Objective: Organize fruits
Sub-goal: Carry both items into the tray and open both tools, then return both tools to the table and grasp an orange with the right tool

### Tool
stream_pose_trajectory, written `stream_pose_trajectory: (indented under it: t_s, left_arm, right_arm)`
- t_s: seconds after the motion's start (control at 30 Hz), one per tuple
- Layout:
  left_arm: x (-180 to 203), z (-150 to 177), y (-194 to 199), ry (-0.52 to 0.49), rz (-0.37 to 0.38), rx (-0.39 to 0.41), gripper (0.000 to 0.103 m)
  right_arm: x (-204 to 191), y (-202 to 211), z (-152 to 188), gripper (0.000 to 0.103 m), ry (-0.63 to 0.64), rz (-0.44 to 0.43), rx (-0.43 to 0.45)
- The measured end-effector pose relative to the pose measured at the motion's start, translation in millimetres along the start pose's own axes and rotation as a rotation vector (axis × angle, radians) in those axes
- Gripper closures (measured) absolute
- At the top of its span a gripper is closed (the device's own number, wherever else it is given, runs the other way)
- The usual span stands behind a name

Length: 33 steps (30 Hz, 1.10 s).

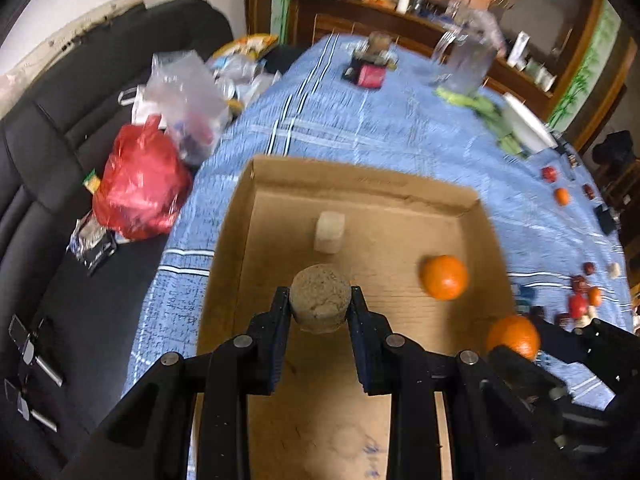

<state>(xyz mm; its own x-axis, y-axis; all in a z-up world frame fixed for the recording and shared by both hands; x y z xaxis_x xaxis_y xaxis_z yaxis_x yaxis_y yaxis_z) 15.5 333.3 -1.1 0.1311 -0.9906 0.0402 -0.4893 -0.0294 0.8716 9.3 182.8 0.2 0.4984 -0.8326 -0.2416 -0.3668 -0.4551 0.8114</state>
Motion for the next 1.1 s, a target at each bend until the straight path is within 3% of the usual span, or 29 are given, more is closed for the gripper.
stream_pose_trajectory:
  t_s: [0.1, 0.37, 0.47, 0.53, 0.7, 0.77, 0.87, 0.97, 1.1]
  left_arm:
    - [-1.7, 2.5, -14.7, 0.023, 0.017, -0.045, 0.076]
    - [0.9, -0.2, -15.7, 0.025, 0.022, -0.033, 0.070]
    - [-1.3, -0.7, -6.8, 0.057, 0.050, -0.015, 0.055]
    - [-4.0, -1.0, 6.4, 0.082, 0.072, 0.017, 0.051]
    - [-8.8, 4.1, 52.5, 0.145, 0.113, 0.104, 0.045]
    - [-5.2, 9.8, 74.3, 0.161, 0.138, 0.148, 0.038]
    - [8.9, 23.7, 108.9, 0.172, 0.199, 0.223, 0.028]
    - [31.8, 43.8, 137.9, 0.179, 0.286, 0.288, 0.024]
    - [66.6, 73.4, 155.1, 0.199, 0.384, 0.330, 0.023]
  right_arm:
    - [-2.2, -25.0, 1.1, 0.067, 0.006, 0.009, -0.034]
    - [2.2, -39.4, -0.5, 0.065, -0.003, 0.011, -0.038]
    - [2.3, -33.7, 0.0, 0.053, -0.010, -0.005, -0.026]
    - [2.9, -24.2, -0.7, 0.046, -0.016, -0.014, 0.002]
    - [8.6, 18.8, 1.8, 0.045, -0.018, -0.022, 0.086]
    - [18.0, 42.4, 7.3, 0.042, -0.048, -0.030, 0.131]
    - [40.1, 81.4, 22.8, 0.033, -0.126, -0.066, 0.206]
    - [73.6, 122.5, 46.3, 0.032, -0.215, -0.056, 0.287]
    - [139.2, 170.5, 88.1, 0.027, -0.447, -0.071, 0.383]
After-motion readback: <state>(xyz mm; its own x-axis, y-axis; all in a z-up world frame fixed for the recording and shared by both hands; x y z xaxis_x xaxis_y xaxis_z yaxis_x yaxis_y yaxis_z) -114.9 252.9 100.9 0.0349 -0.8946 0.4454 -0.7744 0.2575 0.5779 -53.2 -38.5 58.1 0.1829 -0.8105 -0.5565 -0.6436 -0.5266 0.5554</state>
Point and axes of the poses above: each gripper's, at about its wrist camera, not at the fingertips, and y roughly against the way its jaws point, x to its right, z to its underside, the point moved 6 cm from there along -y, roughly the way its jaws point, and after that the axes turned 7 degrees about -y, right-handed, at the moved point
